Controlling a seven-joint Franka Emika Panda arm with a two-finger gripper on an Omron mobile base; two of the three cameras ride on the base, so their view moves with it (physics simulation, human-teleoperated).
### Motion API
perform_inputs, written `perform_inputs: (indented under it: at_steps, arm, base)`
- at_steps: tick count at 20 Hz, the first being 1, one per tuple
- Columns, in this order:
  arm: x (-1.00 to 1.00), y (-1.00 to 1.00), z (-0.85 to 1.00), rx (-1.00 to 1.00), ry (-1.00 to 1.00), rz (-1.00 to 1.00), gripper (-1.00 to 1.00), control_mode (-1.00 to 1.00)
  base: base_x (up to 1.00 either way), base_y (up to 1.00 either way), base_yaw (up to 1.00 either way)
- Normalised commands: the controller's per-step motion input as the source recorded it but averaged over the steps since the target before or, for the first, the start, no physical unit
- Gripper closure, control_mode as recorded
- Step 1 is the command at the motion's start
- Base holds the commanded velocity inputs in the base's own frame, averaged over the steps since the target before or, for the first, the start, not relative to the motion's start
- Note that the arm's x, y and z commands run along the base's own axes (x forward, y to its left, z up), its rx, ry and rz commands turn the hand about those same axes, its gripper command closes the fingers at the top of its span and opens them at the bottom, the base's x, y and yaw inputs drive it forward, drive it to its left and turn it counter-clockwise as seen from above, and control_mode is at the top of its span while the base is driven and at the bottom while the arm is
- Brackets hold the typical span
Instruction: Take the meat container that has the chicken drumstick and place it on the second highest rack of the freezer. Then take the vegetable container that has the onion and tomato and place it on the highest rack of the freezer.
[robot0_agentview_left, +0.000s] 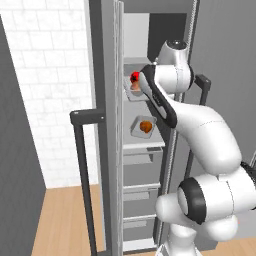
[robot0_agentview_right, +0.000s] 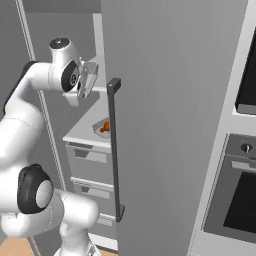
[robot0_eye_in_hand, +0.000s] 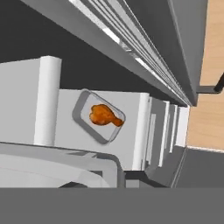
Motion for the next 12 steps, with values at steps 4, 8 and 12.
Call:
perform_inputs:
  at_steps: [4,8,12]
  arm:
    - [0.96,0.0,0.0,0.02,0.11,-0.01,1.0,-1.0]
    - [1.0,0.0,0.02,0.02,0.1,0.0,1.0,-1.0]
    - [0.64,0.01,-0.03,0.0,0.1,0.0,1.0,-1.0]
  base:
    - [0.0,0.0,0.0]
    - [0.0,0.0,0.0]
    - [0.0,0.0,0.0]
